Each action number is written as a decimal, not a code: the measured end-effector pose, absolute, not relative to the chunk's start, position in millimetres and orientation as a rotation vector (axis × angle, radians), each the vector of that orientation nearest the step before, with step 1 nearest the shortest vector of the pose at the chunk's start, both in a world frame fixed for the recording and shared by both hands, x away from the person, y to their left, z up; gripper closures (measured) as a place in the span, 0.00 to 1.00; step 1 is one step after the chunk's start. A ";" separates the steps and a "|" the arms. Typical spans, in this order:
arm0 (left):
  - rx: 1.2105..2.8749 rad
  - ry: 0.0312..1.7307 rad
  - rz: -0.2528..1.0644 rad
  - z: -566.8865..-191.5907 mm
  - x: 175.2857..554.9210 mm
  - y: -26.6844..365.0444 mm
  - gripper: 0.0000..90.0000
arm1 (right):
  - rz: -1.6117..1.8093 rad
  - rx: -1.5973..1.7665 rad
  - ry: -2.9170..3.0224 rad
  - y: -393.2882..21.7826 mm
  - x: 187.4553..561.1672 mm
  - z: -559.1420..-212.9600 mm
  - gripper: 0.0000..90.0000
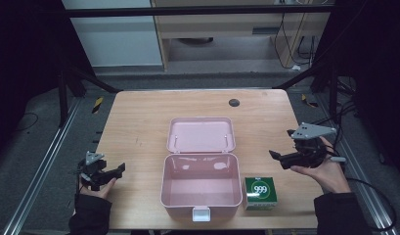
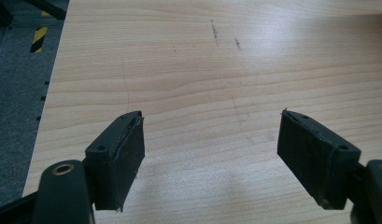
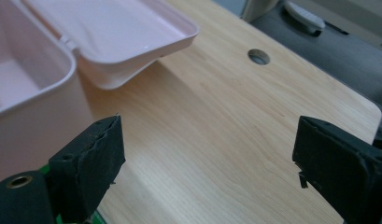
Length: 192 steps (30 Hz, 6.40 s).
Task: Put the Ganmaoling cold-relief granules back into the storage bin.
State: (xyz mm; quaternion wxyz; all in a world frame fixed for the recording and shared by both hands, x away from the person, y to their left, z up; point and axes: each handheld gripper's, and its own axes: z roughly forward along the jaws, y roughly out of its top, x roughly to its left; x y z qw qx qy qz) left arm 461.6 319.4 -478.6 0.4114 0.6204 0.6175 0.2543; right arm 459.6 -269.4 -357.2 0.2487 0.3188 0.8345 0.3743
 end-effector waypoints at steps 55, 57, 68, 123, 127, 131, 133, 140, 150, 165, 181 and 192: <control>1.630 1.547 0.640 -484.4 465.4 314.9 0.24 | 0.578 0.266 2.949 -203.3 432.3 -404.3 0.03; 1.630 1.546 0.641 -484.4 465.4 314.7 0.24 | 0.574 0.261 2.954 -202.8 432.3 -405.6 0.03; 1.635 1.547 0.642 -484.6 465.9 314.6 0.24 | 0.529 0.259 2.981 -198.7 435.2 -427.3 0.03; 1.641 1.547 0.640 -485.0 466.9 313.6 0.25 | 0.476 0.323 3.016 -208.5 437.8 -415.3 0.18; 1.640 1.546 0.642 -484.7 466.8 313.8 0.25 | 0.486 0.341 3.002 -212.0 438.0 -401.8 0.18; 1.636 1.546 0.645 -484.5 466.6 314.1 0.25 | 0.499 0.355 2.986 -215.1 438.6 -387.8 0.18; 1.635 1.546 0.645 -484.5 466.7 314.1 0.25 | 0.487 0.366 2.980 -216.5 438.6 -377.7 0.18; 1.638 1.548 0.644 -484.6 466.9 314.2 0.25 | 0.511 0.374 2.953 -219.4 437.0 -358.9 0.18; 1.639 1.548 0.641 -484.9 467.1 313.6 0.25 | 0.531 0.373 2.921 -212.9 437.1 -334.0 0.18; 1.640 1.546 0.639 -484.8 467.0 313.4 0.25 | 0.550 0.332 2.897 -195.9 438.4 -299.5 0.18; 1.639 1.547 0.636 -485.0 467.2 313.8 0.25 | 0.554 0.261 2.907 -162.5 440.3 -284.3 0.18; 1.642 1.539 0.636 -484.6 467.3 313.7 0.25 | 0.584 0.200 2.935 -139.2 441.9 -285.4 0.18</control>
